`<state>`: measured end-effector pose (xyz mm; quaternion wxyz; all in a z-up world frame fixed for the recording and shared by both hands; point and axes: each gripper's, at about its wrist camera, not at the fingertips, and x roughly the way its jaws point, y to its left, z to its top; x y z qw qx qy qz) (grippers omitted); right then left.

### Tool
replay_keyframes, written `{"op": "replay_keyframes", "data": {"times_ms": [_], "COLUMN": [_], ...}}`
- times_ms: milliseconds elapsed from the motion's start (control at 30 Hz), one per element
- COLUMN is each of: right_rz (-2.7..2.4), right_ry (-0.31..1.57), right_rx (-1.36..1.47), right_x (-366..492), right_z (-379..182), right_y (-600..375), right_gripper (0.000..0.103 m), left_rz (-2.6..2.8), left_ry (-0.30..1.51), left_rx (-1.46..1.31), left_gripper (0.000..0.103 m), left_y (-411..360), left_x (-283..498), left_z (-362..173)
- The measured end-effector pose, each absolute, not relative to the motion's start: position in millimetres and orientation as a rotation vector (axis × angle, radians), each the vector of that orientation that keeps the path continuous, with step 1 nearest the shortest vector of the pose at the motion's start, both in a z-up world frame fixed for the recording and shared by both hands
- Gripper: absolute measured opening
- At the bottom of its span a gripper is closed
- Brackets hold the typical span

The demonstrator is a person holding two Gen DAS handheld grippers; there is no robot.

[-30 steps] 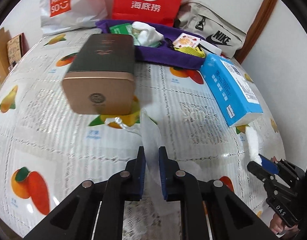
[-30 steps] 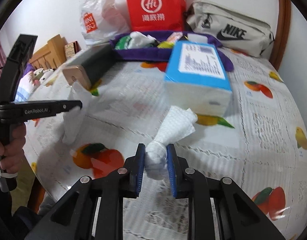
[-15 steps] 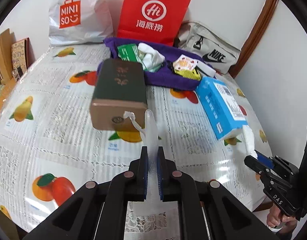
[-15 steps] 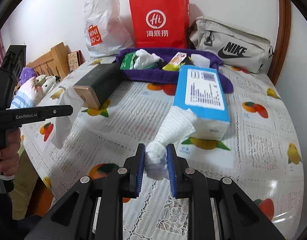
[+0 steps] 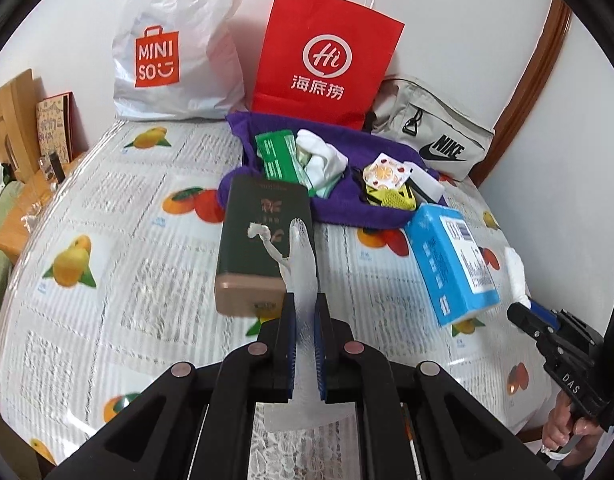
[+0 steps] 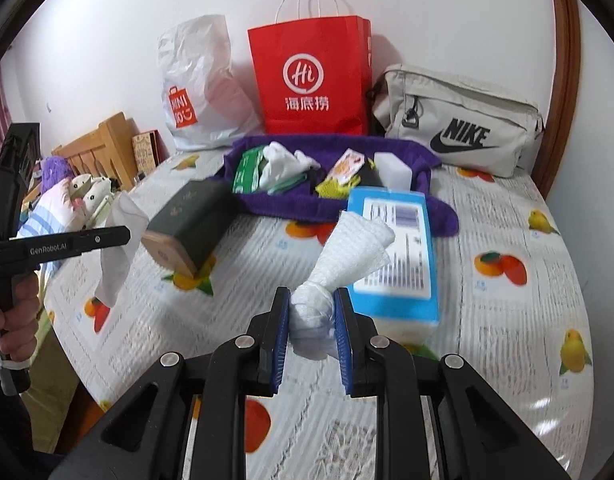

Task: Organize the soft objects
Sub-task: 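Carry the mesh bag with both tools toward the purple towel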

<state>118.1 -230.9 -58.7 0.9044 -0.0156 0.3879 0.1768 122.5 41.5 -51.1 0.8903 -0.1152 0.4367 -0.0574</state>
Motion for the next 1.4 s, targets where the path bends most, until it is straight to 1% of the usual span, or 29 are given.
{"op": "replay_keyframes", "data": {"times_ms": [467, 1033, 1400], "right_rz": [0.371, 0.378, 0.367], "right_ry": [0.775, 0.762, 0.761], "right_rx": [-0.003, -0.001, -0.031], "right_x": [187, 265, 317], "right_z": [-36, -24, -27], "right_y": [-224, -223, -222], "right_gripper": [0.022, 0.022, 0.022], "left_rz": [-0.113, -0.108, -0.117], "left_ry": [0.886, 0.888, 0.903], "left_rx": [-0.240, -0.258, -0.250], "left_gripper": [0.008, 0.008, 0.008], "left_y": [45, 46, 45], "left_x": [175, 239, 286], "left_z": [-31, -27, -34]}}
